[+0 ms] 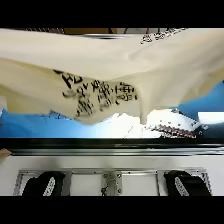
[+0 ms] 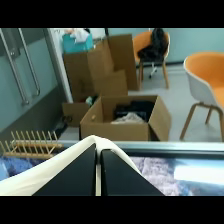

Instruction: Fold the clothes and pants, and hang the long-sleeved shirts on hangers.

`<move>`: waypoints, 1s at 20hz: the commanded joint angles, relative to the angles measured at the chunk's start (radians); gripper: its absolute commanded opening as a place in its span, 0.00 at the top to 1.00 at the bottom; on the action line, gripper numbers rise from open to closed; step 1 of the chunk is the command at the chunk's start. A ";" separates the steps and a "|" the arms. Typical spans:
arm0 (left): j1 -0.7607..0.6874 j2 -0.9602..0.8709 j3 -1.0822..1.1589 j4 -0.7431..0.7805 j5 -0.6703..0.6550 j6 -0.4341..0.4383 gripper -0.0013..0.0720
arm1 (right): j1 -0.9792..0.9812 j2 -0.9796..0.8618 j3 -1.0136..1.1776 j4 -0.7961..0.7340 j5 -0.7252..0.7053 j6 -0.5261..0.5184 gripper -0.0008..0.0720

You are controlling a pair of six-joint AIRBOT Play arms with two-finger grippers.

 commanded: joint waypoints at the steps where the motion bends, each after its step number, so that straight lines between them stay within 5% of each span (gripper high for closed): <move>1: -0.001 0.080 -0.068 0.000 0.037 -0.068 0.97 | -0.013 0.036 0.008 -0.002 -0.011 0.010 0.97; 9: -0.001 -0.115 -0.315 -0.008 -0.024 -0.118 0.97 | -0.009 -0.170 0.006 0.002 0.071 0.076 0.97; 14: -0.013 -0.523 -0.349 -0.008 0.126 -0.066 0.97 | -0.010 -0.575 0.005 -0.001 0.154 0.030 0.97; 18: -0.079 -0.924 -0.120 -0.007 0.175 0.057 0.97 | -0.012 -0.835 0.005 0.010 0.000 0.009 0.96; 19: -0.089 -1.017 -0.037 -0.006 0.160 0.059 0.97 | -0.015 -0.869 0.005 0.019 -0.049 0.009 0.88; 20: -0.091 -1.090 0.037 -0.008 0.133 0.055 0.76 | -0.019 -0.889 0.005 0.033 -0.085 0.009 0.56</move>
